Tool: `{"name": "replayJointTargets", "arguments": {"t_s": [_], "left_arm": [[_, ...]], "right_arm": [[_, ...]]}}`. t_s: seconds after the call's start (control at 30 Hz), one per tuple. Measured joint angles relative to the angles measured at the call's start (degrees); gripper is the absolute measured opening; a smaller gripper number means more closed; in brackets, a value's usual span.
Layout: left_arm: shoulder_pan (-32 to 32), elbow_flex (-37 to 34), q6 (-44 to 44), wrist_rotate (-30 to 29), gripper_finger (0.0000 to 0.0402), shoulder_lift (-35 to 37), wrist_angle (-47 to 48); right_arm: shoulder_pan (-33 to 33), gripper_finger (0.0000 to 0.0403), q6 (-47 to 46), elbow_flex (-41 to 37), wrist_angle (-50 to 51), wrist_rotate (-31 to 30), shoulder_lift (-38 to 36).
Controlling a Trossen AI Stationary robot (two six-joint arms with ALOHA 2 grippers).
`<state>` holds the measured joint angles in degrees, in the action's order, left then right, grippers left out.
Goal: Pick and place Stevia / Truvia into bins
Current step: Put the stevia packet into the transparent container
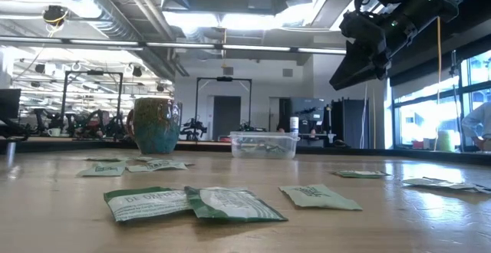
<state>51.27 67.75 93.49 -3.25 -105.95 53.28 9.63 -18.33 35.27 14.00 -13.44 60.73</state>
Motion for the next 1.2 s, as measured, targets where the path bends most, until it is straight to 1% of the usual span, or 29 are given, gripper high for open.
{"name": "replayJointTargets", "arguments": {"t_s": [0.17,0.37,0.87,0.97,1.2], "left_arm": [[-0.4,0.0,-0.7,1.9,0.0066,-1.9,-0.1],[-0.5,0.0,-1.4,1.8,0.0058,-2.3,-1.0],[-0.5,0.0,-1.4,1.7,0.0011,-2.3,-1.4],[-1.0,0.0,-2.1,2.1,0.0018,-2.3,-3.2],[-2.9,0.0,-5.3,3.2,0.0053,-2.3,-7.8]], "right_arm": [[0.0,0.0147,-0.8,0.0,0.0,0.0,0.0],[0.0,0.0147,-0.8,0.0,0.0,0.0,0.0],[0.0,0.0147,-0.6,0.0,0.0,0.0,0.0],[0.0,0.0147,-0.6,0.0,0.0,0.0,0.0],[0.0,0.0147,-0.6,0.0,0.0,0.0,0.0]]}}
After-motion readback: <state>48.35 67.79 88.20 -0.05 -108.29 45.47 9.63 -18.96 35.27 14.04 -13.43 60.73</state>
